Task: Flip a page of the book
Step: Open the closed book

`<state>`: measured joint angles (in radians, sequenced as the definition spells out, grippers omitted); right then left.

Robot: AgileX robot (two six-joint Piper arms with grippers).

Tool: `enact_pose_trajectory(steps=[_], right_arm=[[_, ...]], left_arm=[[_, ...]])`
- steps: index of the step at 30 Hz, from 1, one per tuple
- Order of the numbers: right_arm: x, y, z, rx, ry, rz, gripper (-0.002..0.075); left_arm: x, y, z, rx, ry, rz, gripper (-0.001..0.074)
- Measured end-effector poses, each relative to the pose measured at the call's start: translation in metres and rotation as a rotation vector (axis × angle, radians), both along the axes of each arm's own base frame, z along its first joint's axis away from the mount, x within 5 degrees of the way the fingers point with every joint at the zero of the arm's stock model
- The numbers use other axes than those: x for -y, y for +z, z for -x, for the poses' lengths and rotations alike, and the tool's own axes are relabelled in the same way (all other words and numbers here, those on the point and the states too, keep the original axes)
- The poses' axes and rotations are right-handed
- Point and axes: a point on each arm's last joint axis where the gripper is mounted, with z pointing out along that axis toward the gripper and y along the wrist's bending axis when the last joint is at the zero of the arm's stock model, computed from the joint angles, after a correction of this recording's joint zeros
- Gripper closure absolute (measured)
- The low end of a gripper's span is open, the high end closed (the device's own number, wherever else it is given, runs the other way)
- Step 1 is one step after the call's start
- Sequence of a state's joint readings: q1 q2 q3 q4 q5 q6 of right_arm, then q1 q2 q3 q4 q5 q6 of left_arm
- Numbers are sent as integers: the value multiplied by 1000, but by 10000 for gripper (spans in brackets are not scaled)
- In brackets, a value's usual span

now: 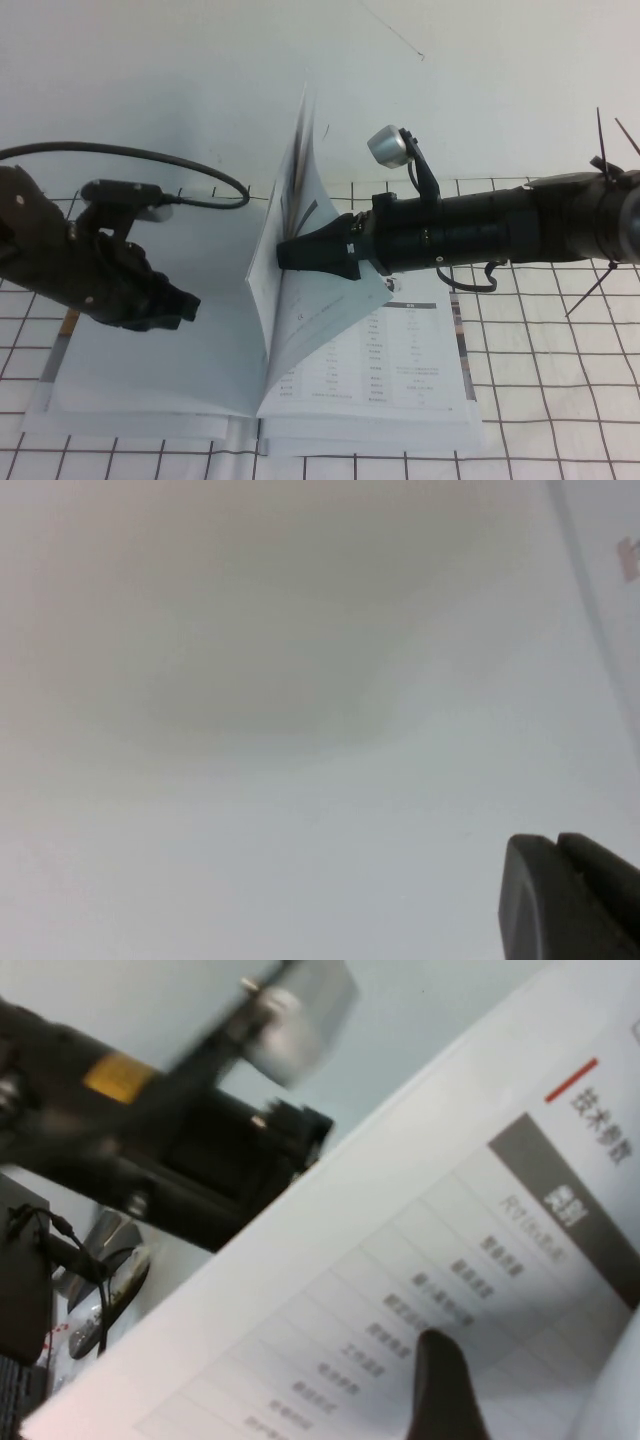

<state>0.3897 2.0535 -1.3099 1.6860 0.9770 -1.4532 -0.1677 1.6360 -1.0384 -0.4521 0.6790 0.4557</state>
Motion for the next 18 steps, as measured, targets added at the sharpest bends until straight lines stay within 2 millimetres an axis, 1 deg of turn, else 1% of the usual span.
enact_pose_trajectory(steps=[5,8,12,15,18], right_arm=[[0,1,1,0,16,-10,316],[-5,3,2,18,42,-2,316],[-24,11,9,58,114,19,316],[-42,20,16,97,151,21,316],[-59,24,23,138,171,51,316]], left_arm=[[-3,45,15,142,-1,22,737],[-5,74,26,239,0,38,737],[-8,111,47,373,3,60,737],[-11,130,63,447,3,72,738],[-13,145,77,500,2,82,737]])
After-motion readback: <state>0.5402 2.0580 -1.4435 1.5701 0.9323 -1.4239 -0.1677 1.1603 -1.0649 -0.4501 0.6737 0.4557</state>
